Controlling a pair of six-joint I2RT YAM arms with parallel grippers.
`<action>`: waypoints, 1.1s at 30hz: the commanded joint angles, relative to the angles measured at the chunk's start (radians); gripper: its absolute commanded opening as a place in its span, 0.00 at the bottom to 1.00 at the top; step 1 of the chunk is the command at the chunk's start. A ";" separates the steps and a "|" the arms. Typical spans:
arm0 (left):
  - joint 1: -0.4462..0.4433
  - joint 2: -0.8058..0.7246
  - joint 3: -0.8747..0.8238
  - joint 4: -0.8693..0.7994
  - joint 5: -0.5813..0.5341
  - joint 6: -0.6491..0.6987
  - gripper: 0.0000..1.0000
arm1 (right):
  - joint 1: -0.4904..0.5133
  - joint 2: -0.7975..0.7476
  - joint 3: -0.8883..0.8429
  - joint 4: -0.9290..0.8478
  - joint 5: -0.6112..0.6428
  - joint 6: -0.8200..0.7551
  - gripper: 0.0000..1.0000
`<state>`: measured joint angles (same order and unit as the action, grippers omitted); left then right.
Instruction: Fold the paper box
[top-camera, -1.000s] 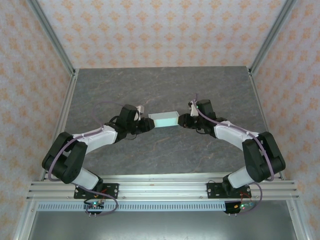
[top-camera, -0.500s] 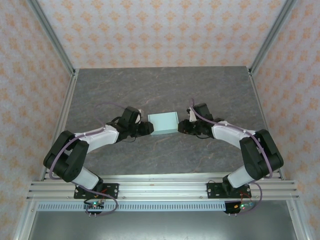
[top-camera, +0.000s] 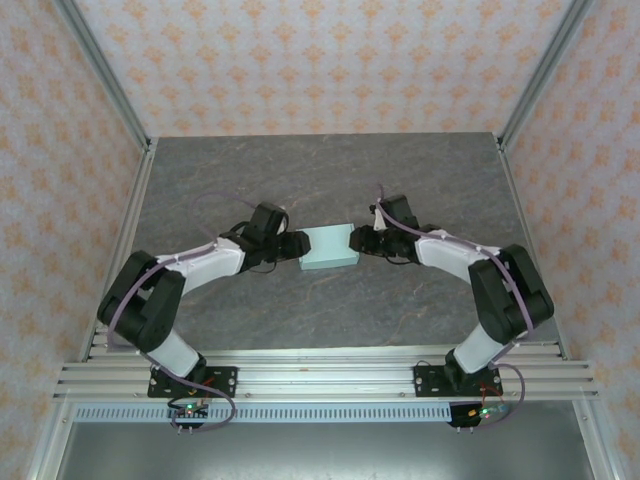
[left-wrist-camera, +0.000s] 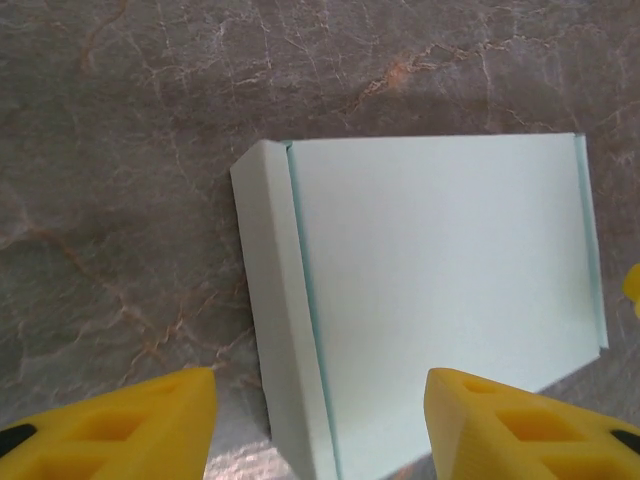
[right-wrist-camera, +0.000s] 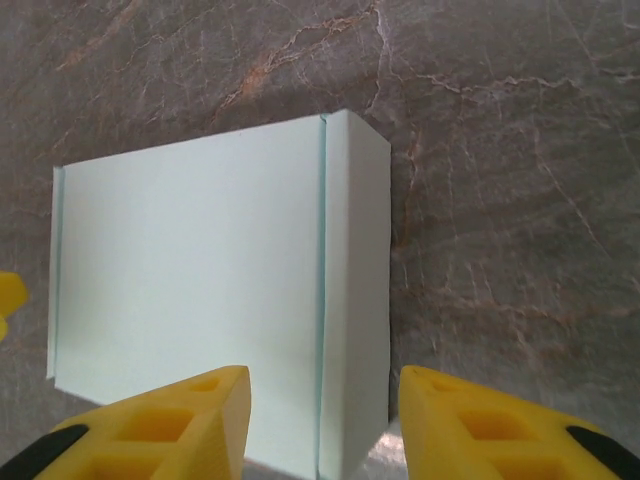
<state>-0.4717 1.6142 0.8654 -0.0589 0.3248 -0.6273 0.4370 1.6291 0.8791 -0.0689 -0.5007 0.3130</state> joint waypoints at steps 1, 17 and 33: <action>-0.006 0.045 0.056 0.015 0.005 -0.011 0.57 | 0.008 0.036 0.038 0.040 -0.002 0.026 0.43; 0.046 0.315 0.331 -0.002 0.047 -0.012 0.57 | -0.042 0.172 0.216 0.026 0.021 0.043 0.41; 0.095 0.098 0.309 -0.077 -0.146 0.199 0.72 | -0.082 -0.064 0.275 -0.194 0.396 -0.186 0.62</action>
<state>-0.3771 1.8343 1.2163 -0.1238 0.2626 -0.4942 0.3553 1.7012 1.1801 -0.2245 -0.2443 0.2035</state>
